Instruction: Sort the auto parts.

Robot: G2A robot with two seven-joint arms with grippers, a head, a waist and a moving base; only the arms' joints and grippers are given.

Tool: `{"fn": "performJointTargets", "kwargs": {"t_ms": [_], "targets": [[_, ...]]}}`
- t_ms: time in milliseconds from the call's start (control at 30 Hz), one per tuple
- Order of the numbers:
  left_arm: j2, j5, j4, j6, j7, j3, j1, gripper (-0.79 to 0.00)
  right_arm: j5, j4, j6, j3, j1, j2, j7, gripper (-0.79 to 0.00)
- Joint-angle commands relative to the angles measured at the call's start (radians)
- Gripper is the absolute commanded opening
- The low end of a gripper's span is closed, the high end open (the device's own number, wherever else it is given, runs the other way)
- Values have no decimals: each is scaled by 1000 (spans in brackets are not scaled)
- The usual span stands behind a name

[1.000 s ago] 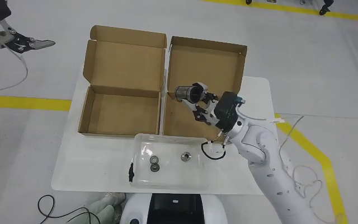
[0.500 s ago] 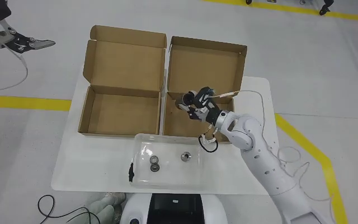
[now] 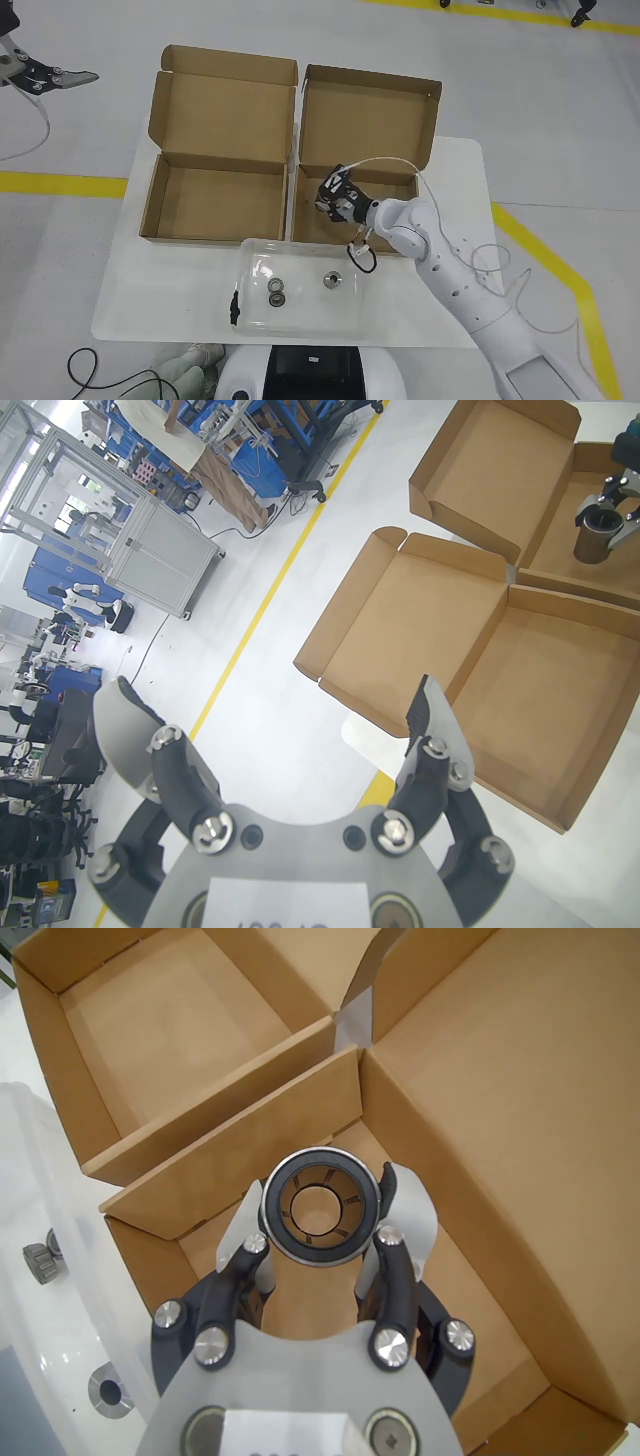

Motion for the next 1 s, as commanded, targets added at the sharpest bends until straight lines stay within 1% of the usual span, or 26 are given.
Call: {"fn": "performJointTargets", "kwargs": {"t_ms": [0, 100, 133, 167, 200, 233, 333, 400, 500, 533, 600, 633, 767, 833, 967], "targets": [[0, 0, 0, 0, 0, 0, 0, 0, 1, 8, 0, -10, 6, -4, 9, -785], [0, 0, 0, 0, 0, 0, 0, 0, 3, 29, -1, -24, 13, -10, 9, -779], [0, 0, 0, 0, 0, 0, 0, 0, -5, 38, 1, -29, 15, -12, 17, -705], [0, 0, 0, 0, 0, 0, 0, 0, -3, 41, -1, -32, 17, -13, 14, -665], [0, 0, 0, 0, 0, 0, 0, 0, 1, 47, -5, -34, 17, -15, 9, -588], [0, 0, 0, 0, 0, 0, 0, 0, -1, 53, -6, -36, 18, -16, 6, -477], [0, 0, 0, 0, 0, 0, 0, 0, -8, 64, -16, -43, 21, -19, 1, -391], [0, 0, 0, 0, 0, 0, 0, 0, -9, 68, -20, -45, 22, -20, -1, -277], [0, 0, 0, 0, 0, 0, 0, 0, -11, 64, -25, -46, 20, -21, -11, -225], [0, 0, 0, 0, 0, 0, 0, 0, -12, 53, -27, -43, 16, -21, -16, -194], [0, 0, 0, 0, 0, 0, 0, 0, -21, 14, -34, -39, 6, -18, -25, -52], [0, 0, 0, 0, 0, 0, 0, 0, -32, -11, -37, -37, 1, -16, -20, 0], [0, 0, 0, 0, 0, 0, 0, 0, -64, -113, -36, -21, -30, -6, 6, 0], [0, 0, 0, 0, 0, 0, 0, 0, -77, -186, -45, -9, -58, 2, 18, 0], [0, 0, 0, 0, 0, 0, 0, 0, -99, -285, -57, 10, -106, 15, 45, 0]]}}
